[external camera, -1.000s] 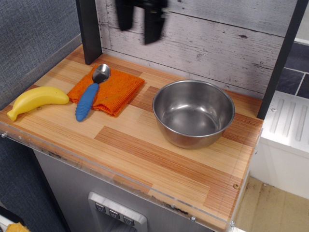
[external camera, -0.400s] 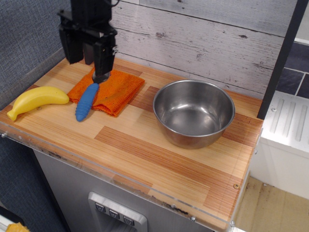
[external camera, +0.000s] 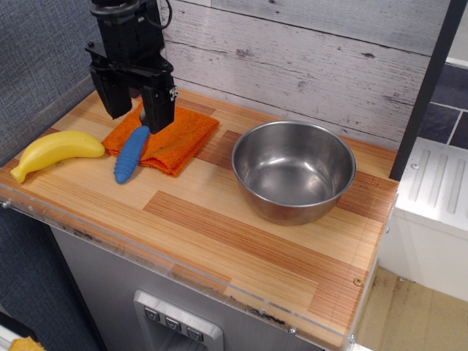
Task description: Move the pot right side of the table
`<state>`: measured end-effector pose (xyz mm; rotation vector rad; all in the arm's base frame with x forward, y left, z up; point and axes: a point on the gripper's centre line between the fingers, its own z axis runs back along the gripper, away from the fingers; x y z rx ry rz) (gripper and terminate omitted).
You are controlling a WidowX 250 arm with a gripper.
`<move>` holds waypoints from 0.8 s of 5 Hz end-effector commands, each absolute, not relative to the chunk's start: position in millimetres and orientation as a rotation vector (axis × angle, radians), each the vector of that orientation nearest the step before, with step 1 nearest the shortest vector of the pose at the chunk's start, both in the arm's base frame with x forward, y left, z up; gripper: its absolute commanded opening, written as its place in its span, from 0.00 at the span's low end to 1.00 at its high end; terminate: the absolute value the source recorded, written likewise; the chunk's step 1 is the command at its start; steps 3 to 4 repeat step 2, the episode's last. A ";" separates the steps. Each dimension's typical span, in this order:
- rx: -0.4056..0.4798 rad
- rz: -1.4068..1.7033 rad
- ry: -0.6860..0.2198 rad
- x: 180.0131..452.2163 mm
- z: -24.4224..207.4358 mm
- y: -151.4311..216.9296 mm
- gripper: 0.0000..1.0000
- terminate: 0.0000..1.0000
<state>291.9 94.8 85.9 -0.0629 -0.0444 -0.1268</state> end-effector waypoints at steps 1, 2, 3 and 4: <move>-0.004 -0.113 -0.112 277.9 110.1 89.5 1.00 0.00; -0.004 -0.113 -0.112 277.9 110.1 89.5 1.00 1.00; -0.004 -0.113 -0.112 277.9 110.1 89.5 1.00 1.00; -0.004 -0.113 -0.112 277.9 110.1 89.5 1.00 1.00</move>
